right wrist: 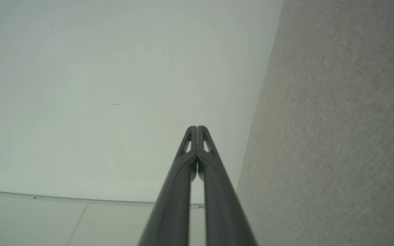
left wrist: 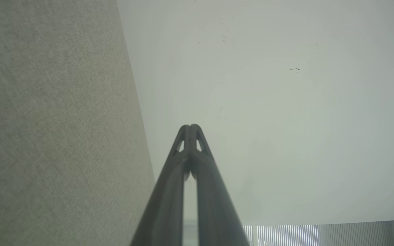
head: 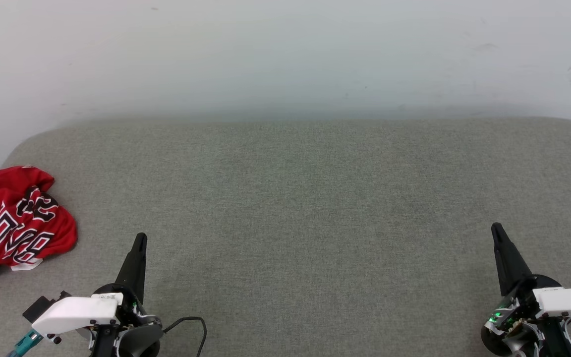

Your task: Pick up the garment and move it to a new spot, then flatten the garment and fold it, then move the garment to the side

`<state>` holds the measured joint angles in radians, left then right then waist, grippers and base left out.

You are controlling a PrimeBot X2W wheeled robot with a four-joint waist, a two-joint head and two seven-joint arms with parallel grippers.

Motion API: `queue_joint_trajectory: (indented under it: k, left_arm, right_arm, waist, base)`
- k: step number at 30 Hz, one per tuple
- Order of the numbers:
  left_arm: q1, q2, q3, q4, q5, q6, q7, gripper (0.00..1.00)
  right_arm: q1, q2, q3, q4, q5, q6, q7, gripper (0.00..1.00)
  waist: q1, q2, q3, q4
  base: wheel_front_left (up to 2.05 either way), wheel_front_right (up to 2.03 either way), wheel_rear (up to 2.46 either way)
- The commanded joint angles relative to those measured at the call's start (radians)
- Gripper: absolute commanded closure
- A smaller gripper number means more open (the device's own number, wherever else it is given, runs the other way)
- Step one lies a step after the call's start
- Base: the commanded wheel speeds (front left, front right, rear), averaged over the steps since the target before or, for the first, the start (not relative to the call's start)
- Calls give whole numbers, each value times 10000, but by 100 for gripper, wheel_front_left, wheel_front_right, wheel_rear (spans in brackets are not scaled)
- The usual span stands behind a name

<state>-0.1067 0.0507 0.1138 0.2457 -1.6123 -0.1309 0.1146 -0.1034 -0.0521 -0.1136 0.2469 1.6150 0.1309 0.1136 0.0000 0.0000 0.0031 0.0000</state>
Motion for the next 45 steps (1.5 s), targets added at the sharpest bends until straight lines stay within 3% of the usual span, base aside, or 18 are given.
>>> queue_joint_trajectory:
  k: [1,26,27,45]
  left_arm:
    - [-53,-25,24,-9,-14,-24,19,100]
    - [-53,-25,25,-9,-14,-24,19,100]
    - [-1,0,-1,2,-1,0,-1,0]
    - [-59,74,-785,-607,363,2,-779,0]
  right_arm:
    - [-125,27,1,9,-45,-3,-5,100]
    - [-125,27,2,9,-45,-3,-6,100]
    - [0,0,0,-1,0,0,-2,0]
    - [283,-106,420,-672,-460,0,-702,0]
  waist:
    - [0,0,0,0]
    - [0,0,0,0]
    - [0,0,0,0]
    - [0,0,16,-7]
  base:
    - [0,0,0]
    - [0,0,0]
    - [0,0,0]
    - [0,0,0]
